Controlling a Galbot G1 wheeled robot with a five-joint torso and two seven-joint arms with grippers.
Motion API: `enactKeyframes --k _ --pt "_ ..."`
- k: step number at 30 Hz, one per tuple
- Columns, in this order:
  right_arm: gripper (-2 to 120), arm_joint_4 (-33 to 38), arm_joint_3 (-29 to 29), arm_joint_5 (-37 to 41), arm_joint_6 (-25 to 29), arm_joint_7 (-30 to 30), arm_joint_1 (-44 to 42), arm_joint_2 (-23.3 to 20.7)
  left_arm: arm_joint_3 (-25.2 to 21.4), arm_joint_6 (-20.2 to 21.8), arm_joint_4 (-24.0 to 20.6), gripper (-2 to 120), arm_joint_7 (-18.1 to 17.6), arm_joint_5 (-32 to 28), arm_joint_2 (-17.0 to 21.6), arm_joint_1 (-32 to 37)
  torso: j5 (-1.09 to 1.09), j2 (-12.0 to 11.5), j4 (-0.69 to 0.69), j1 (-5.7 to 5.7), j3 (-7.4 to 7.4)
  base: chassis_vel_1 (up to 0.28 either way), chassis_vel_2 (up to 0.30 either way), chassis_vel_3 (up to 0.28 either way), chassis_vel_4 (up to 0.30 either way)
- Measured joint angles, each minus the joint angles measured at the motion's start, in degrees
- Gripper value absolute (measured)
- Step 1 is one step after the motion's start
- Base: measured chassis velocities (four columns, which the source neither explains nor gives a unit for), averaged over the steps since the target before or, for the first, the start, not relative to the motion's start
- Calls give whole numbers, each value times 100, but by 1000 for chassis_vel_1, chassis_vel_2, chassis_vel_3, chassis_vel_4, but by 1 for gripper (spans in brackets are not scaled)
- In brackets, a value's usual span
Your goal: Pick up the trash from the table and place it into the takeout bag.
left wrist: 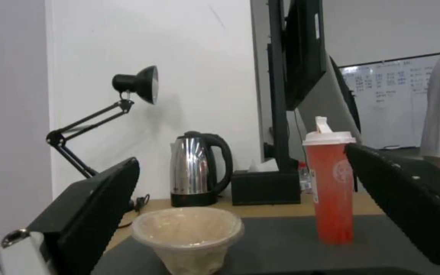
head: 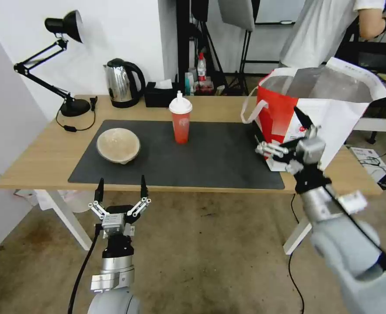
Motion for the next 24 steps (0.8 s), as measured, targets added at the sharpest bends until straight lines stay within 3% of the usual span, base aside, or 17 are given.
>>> enactKeyframes --k 12,24 --pt "100 -333 -7 -857 1235 94 -994 516 35 -41 7 100 2 1 -15 13 0 -1 0 1 1 0 0 0 0" --pt "100 -460 -130 -986 1335 88 -1017 636 55 -41 51 100 5 11 -19 -17 0 -1 1 1 1 0 0 0 0"
